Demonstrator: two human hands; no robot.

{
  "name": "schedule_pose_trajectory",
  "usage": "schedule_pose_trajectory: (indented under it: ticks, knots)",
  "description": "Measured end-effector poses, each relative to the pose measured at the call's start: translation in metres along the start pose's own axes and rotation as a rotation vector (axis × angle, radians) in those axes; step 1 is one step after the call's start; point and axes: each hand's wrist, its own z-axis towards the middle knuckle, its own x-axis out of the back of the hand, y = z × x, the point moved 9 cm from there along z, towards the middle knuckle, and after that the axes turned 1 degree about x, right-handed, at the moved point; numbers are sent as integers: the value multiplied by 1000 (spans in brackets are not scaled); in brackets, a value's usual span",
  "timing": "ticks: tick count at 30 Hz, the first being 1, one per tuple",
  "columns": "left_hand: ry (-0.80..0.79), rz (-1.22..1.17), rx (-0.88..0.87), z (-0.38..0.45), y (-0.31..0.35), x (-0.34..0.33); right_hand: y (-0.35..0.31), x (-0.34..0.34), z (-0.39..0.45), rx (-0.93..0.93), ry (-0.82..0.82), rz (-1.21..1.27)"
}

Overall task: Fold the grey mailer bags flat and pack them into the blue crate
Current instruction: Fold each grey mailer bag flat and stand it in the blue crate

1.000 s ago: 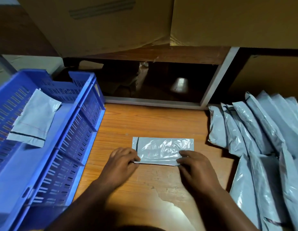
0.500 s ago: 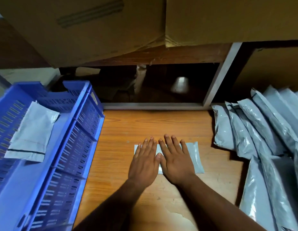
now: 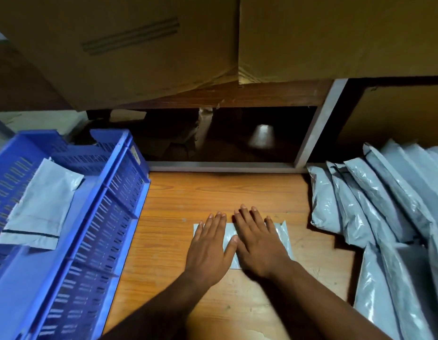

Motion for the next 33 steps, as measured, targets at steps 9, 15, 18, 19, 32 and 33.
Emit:
schedule_pose_trajectory:
  ticks: [9,15,18,19,32,33]
  knots:
    - [18,117,-86,12,12,-13,21,-7,-12,-41,96,-60]
    - [7,150,-74,15,13,-20,22,-6,-9,-46,85,-32]
    - [-10,158,-65,16,12,-18,22,-7,-9,-47,86,-25]
    - [-17,151,-70,17,12,-18,23,-7,-8,-40,83,-21]
    - [3,137,2,9,-12,-13,50,3,-22,-107,93,-50]
    - [-2,130,-2,8,-12,-13,49,3,-24,-103,87,-38]
